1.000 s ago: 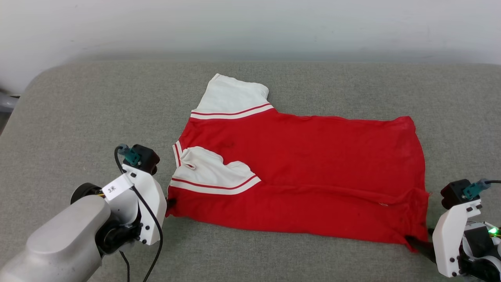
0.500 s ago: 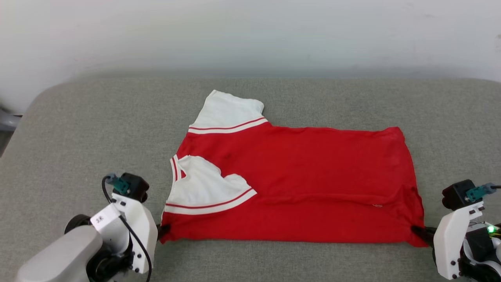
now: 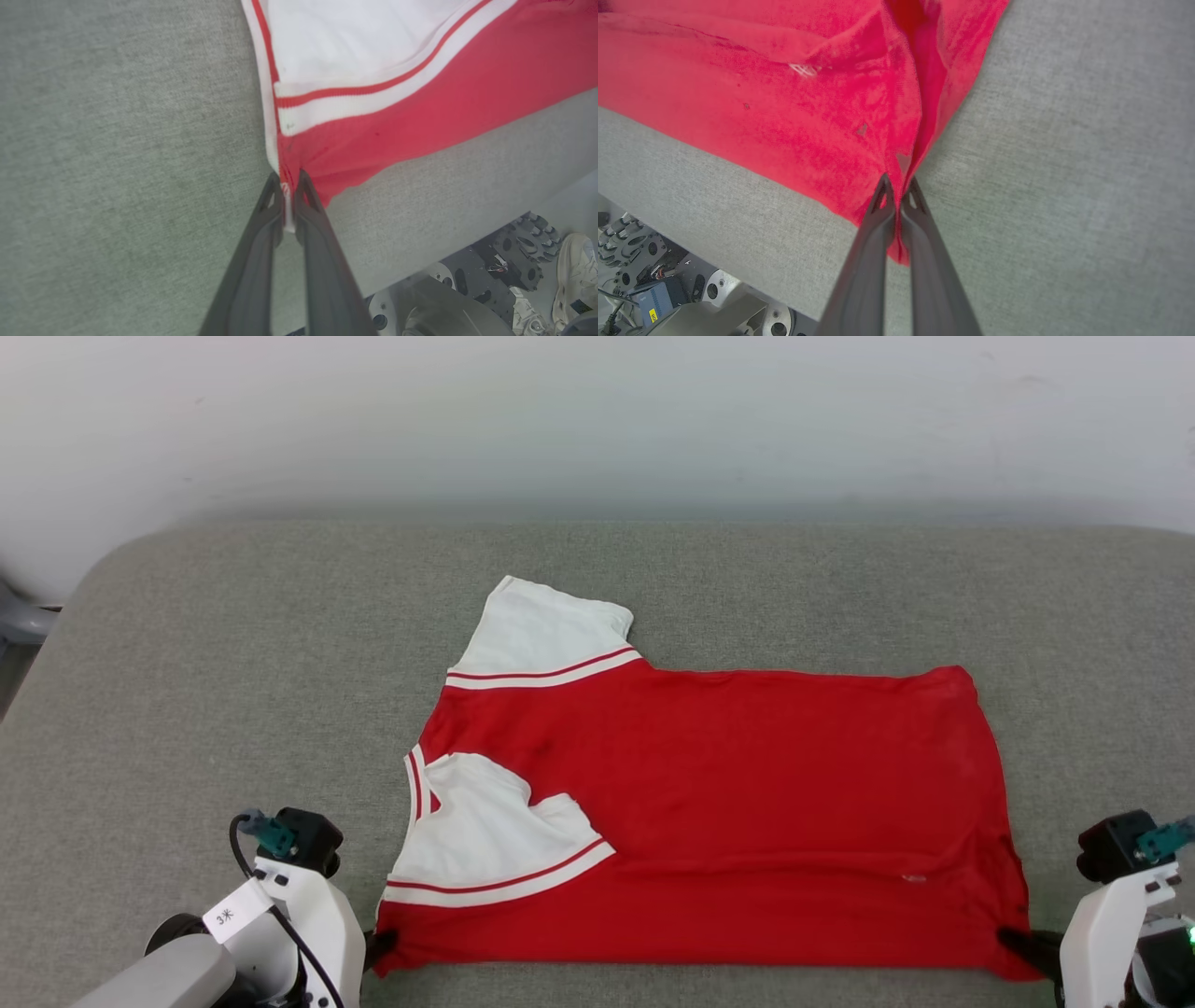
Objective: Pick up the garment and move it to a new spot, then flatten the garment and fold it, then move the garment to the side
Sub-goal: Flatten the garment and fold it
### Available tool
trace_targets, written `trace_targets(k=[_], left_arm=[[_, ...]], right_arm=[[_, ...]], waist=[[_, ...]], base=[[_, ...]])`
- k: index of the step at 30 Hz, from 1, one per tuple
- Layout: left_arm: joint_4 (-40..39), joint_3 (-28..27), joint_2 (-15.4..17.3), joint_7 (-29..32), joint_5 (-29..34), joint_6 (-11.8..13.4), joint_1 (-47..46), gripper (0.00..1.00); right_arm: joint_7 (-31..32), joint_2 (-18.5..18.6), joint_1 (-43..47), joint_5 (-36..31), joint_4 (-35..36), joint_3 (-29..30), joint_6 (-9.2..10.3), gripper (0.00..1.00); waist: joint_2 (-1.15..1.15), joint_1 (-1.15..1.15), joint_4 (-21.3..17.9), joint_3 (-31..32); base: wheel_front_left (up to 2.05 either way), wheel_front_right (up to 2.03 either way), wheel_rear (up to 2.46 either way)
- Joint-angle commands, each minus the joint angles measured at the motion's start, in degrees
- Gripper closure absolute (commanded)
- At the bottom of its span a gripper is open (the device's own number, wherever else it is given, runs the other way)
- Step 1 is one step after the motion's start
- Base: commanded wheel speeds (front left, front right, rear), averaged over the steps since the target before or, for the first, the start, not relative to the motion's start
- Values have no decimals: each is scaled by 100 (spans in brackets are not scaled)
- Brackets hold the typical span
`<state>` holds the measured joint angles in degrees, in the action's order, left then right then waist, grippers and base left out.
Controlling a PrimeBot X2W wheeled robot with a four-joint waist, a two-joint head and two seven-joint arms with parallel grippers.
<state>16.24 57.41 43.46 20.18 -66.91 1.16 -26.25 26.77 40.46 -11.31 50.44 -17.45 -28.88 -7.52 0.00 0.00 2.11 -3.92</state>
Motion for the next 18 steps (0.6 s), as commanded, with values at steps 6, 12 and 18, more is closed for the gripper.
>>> trace_targets(k=[6, 12, 18], left_arm=[[228, 51, -38, -24, -24, 9, 141, 100], [184, -70, 25, -298, 60, 96, 67, 0], [-172, -438, 263, -861, 269, 259, -244, 0]], right_arm=[[-127, -234, 222, -124, -240, 102, 7, 100], [-669, -321, 291, -357, -188, 323, 6, 0], [-1792, -543, 396, -949, 210, 1014, 6, 0]], waist=[[0, 0, -8, -58], [0, 0, -19, 105], [0, 0, -86, 273]], base=[[0, 0, 0], [0, 0, 0], [0, 0, 0]])
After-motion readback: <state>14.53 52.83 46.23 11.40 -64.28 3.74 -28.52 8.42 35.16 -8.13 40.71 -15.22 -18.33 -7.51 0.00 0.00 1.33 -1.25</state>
